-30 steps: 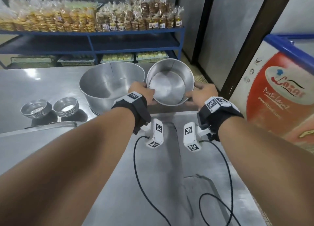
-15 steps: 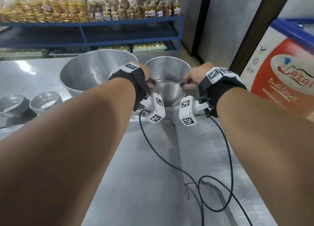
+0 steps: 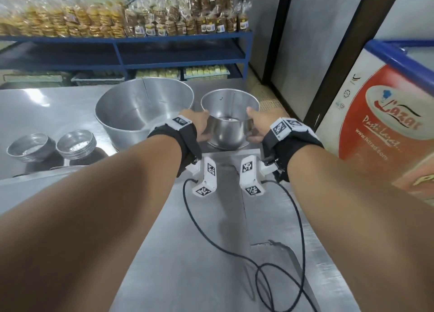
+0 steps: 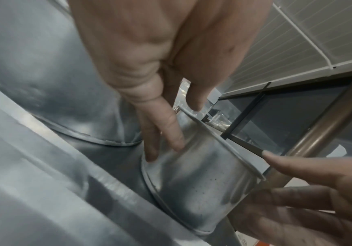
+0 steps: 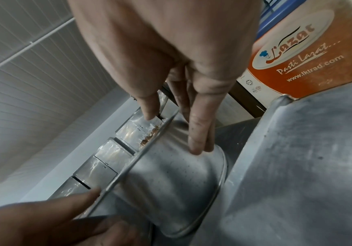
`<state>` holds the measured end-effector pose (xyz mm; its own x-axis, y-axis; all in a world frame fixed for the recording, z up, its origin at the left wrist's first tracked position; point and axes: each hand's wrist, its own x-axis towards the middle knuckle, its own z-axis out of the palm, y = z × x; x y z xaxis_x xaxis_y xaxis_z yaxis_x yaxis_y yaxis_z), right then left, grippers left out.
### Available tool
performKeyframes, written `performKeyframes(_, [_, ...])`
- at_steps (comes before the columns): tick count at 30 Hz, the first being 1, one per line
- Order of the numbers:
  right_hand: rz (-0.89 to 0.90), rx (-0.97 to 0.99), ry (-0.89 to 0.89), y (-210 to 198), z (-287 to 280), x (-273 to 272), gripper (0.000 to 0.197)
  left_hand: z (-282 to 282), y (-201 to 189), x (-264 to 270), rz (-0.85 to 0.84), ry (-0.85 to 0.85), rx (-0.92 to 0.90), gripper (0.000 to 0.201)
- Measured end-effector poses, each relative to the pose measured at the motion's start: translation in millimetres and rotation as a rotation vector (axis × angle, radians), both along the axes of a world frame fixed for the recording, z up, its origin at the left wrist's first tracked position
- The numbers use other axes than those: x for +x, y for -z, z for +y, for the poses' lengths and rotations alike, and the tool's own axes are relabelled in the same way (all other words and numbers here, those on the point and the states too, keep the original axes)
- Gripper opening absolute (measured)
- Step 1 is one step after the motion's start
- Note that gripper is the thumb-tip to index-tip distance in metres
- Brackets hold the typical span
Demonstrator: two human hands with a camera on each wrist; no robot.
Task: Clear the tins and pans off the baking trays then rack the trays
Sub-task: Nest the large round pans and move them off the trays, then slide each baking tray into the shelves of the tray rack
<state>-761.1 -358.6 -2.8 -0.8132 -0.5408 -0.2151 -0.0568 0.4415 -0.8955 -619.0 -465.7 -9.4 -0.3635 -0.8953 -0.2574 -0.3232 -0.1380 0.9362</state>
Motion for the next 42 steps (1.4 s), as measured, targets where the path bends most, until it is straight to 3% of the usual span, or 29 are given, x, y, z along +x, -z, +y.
performKeyframes(4, [0.186, 0.133, -0.036, -14, 20, 34, 0.044, 17, -13, 35, -0.120, 0.098, 0.065, 0.025])
performKeyframes(7, [0.339, 0.217, -0.098, -25, 34, 64, 0.038, 35, -32, 66, -0.365, 0.275, -0.153, 0.014])
performKeyframes(10, [0.474, 0.304, -0.204, -34, 49, 99, 0.037, 59, -45, 101, -0.577, 0.409, -0.410, 0.020])
performKeyframes(14, [0.487, 0.407, -0.335, -46, 77, 163, 0.047, 81, -59, 159, -0.778, 0.469, -0.517, 0.038])
performKeyframes(19, [0.515, 0.527, -0.484, -51, 116, 250, 0.050, 117, -60, 263, -0.894, 0.513, -0.501, 0.039])
performKeyframes(21, [0.500, 0.579, -0.516, -49, 138, 292, 0.049, 135, -48, 315, -0.909, 0.532, -0.384, 0.048])
performKeyframes(24, [0.449, 0.646, -0.568, -44, 175, 356, 0.032, 172, -25, 393, -1.000, 0.600, -0.306, 0.060])
performKeyframes(27, [0.414, 0.692, -0.592, -35, 214, 418, 0.040, 213, 3, 465, -1.104, 0.594, -0.304, 0.059])
performKeyframes(30, [0.372, 0.733, -0.587, -21, 250, 475, 0.056, 253, 25, 529, -1.126, 0.578, -0.245, 0.059])
performKeyframes(34, [0.353, 0.775, -0.541, -6, 292, 533, 0.044, 301, 26, 599, -1.077, 0.550, -0.227, 0.078])
performKeyframes(42, [0.404, 0.795, -0.338, 11, 352, 610, 0.047, 360, 7, 693, -1.019, 0.374, -0.209, 0.091])
